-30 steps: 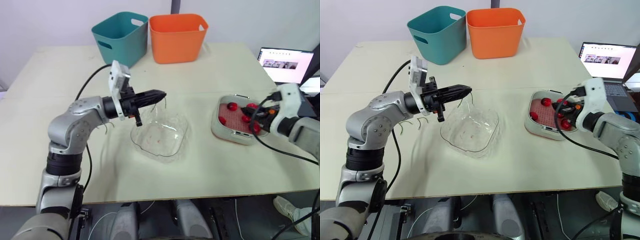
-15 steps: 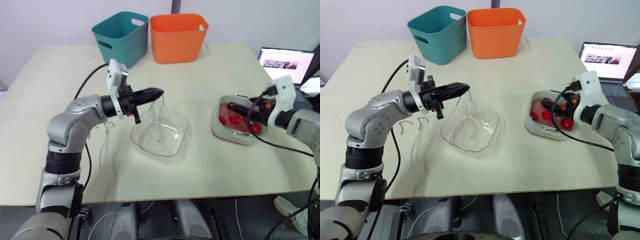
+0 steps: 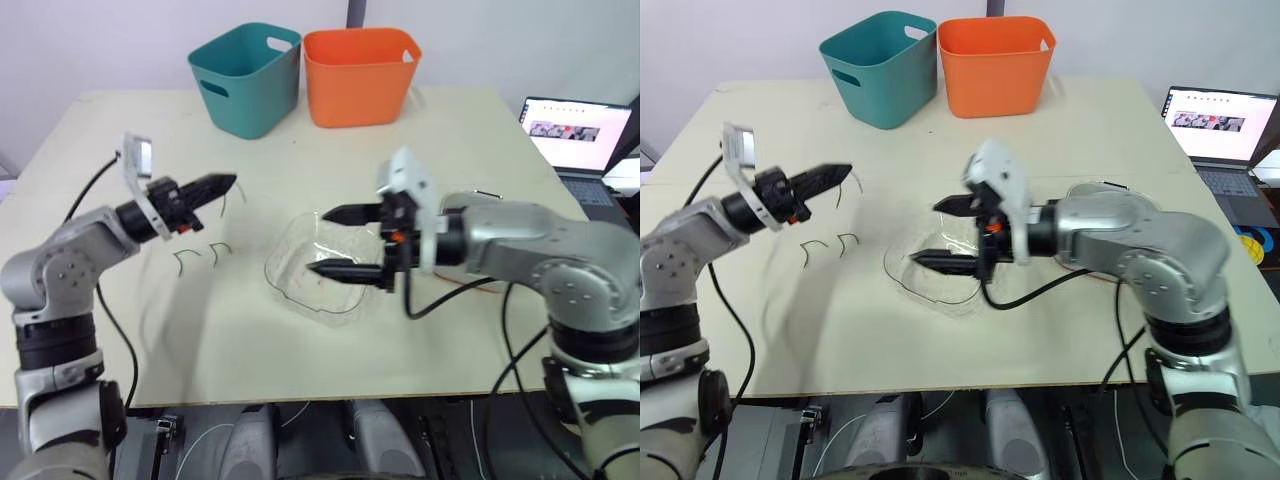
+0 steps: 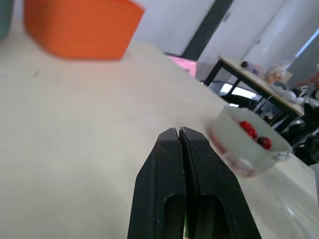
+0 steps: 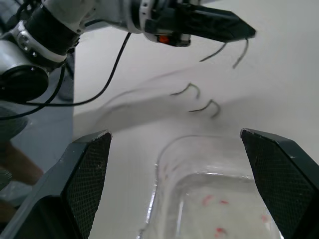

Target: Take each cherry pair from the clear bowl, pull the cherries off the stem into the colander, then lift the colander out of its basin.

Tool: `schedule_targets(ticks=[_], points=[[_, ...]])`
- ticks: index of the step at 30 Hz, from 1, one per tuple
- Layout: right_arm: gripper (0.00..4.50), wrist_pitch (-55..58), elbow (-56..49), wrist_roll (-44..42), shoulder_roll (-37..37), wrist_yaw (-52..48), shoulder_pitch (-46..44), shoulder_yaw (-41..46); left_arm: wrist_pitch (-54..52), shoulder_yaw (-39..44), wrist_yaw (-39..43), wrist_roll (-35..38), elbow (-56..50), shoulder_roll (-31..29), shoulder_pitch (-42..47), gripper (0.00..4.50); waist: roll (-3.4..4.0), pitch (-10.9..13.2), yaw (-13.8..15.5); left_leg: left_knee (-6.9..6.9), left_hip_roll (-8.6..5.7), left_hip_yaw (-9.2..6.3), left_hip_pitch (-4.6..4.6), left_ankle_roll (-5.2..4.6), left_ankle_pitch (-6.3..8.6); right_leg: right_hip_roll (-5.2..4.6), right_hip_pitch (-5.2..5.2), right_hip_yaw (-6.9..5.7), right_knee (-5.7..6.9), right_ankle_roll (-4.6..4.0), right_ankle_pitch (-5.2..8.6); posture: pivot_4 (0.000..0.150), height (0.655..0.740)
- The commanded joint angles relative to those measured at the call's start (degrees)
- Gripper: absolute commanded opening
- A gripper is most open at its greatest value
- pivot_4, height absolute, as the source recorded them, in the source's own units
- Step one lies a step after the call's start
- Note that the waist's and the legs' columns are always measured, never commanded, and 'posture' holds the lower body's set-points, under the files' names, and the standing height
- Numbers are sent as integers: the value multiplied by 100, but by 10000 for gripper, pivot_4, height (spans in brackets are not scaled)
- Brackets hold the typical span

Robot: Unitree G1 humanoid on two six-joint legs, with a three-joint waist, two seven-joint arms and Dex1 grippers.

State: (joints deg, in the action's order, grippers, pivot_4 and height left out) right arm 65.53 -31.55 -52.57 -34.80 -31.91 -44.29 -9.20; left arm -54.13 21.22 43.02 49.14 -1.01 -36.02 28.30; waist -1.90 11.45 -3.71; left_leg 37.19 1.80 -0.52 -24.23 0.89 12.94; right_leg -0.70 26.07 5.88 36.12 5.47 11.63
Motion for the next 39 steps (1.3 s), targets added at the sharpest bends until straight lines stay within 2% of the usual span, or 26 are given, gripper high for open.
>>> schedule_targets(ticks=[1, 8, 12, 20, 22, 25, 28, 32, 39], points=[[44498, -108, -31, 383, 233, 102, -157, -404, 0, 145, -12, -37, 42, -190, -292, 0, 0, 0, -11, -1, 0, 0, 0, 0, 0, 0, 2, 0, 1, 0, 0, 1500, 7400], [44498, -118, -44, 656, 410, 27, -155, -532, 79, 224, -70, -200, 537, -275, -701, 0, -1, -1, -13, -2, 1, 1, -8, 0, 0, 0, 13, -1, 2, -2, -1, 1500, 7400], [45000, -68, -96, 702, 327, -25, -64, -415, 205, 170, -126, -421, 823, -340, -799, 9529, -1, -1, -20, -4, 1, 1, -7, 0, 0, 1, 16, -1, 3, -3, -1, 1500, 7400], [45000, -22, -141, 716, 196, -55, 40, -263, 208, 185, -2, -508, 813, -504, -832, 38345, -2, -1, -21, -4, 2, 2, -7, 0, 0, -1, 16, -1, 2, -3, -2, 1500, 7400], [45000, -30, -130, 705, 138, -80, 72, -161, 487, 60, 272, -746, 722, -835, -879, 44881, -3, -2, -23, -5, 2, 2, -7, 0, 0, 0, 17, -1, 3, -3, -2, 1500, 7400], [45000, -34, -107, 692, 70, -93, 133, 19, 913, -116, 590, -1110, 636, -1243, -890, 44881, -5, -3, -29, -8, 4, 4, -11, 1, 0, 1, 27, -2, 3, -6, -3, 1500, 7400], [45000, -119, 4, 584, 78, -42, 272, 478, 1112, -203, 1061, -1127, 391, -1591, -806, 44881, -6, -3, -12, -10, 4, 7, -10, 1, 1, -2, 27, -2, 0, -9, -2, 1500, 7400], [45000, -180, 289, 424, 95, 206, 554, 1460, 1367, -240, 1402, -1179, 219, -1872, -424, 44881, -10, -4, 26, -4, 0, 8, -18, 1, 0, -10, 25, -3, -5, -9, -2, 1500, 7400], [45000, -184, 1004, -181, -754, -63, 1537, 3807, 882, -239, 1758, -506, -491, -1841, -135, 44881, -9, -3, 68, -8, 0, 15, -18, 1, 1, -9, 25, -1, -9, -6, -2, 1500, 7400]])
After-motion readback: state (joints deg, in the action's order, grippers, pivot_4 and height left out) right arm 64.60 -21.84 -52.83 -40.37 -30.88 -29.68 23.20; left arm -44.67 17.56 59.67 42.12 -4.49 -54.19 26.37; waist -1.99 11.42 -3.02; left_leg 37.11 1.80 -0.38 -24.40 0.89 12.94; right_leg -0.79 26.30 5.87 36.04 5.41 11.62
